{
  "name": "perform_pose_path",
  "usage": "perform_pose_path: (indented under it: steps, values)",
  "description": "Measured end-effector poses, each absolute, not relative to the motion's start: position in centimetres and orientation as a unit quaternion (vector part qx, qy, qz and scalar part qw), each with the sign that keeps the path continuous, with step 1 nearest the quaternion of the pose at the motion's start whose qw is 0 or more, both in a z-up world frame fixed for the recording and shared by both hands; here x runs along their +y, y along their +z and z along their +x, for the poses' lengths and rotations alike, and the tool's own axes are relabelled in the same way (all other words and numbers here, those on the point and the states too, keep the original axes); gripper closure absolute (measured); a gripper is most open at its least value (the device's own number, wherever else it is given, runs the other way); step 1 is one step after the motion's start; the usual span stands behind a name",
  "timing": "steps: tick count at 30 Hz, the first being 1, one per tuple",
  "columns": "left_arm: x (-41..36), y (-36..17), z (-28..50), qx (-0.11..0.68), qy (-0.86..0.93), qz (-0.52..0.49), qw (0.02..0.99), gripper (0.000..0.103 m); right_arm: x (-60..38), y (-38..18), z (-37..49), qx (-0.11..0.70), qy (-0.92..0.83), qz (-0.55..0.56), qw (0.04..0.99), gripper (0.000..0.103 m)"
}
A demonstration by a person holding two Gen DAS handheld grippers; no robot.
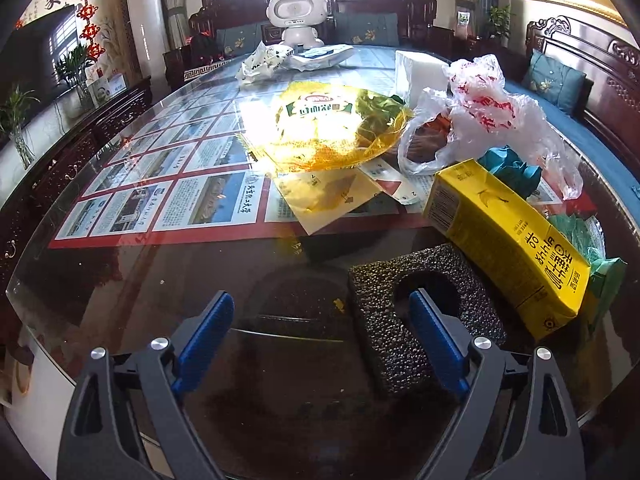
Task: Collect trash
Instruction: 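Grasp the black foam block with the left gripper while the right grasps the green wrapper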
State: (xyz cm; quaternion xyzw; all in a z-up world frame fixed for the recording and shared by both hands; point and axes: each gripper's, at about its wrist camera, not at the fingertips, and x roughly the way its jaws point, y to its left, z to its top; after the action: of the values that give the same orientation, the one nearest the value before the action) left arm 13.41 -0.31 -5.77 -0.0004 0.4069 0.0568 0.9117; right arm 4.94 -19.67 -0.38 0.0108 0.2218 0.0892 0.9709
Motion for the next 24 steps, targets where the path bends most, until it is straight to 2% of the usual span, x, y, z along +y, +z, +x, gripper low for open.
perform_pose_path:
  steps: [1,3,4,6,8,13,15,18,24]
  values:
    - [-0.2,-5.8,13.3,0.405,0.058,0.000,0.912,0.014,-19.7,-0.4,5.1,0.225,0.088,0.012,0.970,0.008]
    - [0.1,-6.0,13.3,0.407,0.054,-0.008,0.912,0.030,-19.7,-0.5,5.3,0.229,0.089,0.014,0.969,0.008]
    - [0.2,-5.9,13.2,0.404,0.050,-0.011,0.913,0.033,-19.8,-0.6,5.4,0.231,0.088,0.014,0.969,0.008]
    - [0.1,-5.7,13.0,0.401,0.046,-0.007,0.915,0.062,-19.7,-0.7,5.4,0.233,0.085,0.010,0.969,0.008]
    - [0.0,-5.5,13.0,0.399,0.035,-0.010,0.916,0.081,-19.7,-0.9,5.6,0.236,0.083,0.007,0.968,0.008]
    - [0.3,-5.1,12.2,0.384,0.016,-0.024,0.923,0.082,-19.6,-2.1,6.3,0.250,0.085,-0.001,0.965,0.008]
    - [0.3,-4.7,11.7,0.376,0.014,-0.022,0.926,0.082,-19.4,-2.8,7.1,0.269,0.087,-0.007,0.959,0.020]
    - [0.5,-3.9,11.2,0.365,0.008,-0.021,0.931,0.082,-18.7,-3.7,8.5,0.301,0.085,-0.021,0.950,0.030]
    - [0.6,-2.9,10.2,0.352,-0.009,-0.027,0.935,0.082,-18.1,-4.5,10.6,0.324,0.082,-0.033,0.942,0.044]
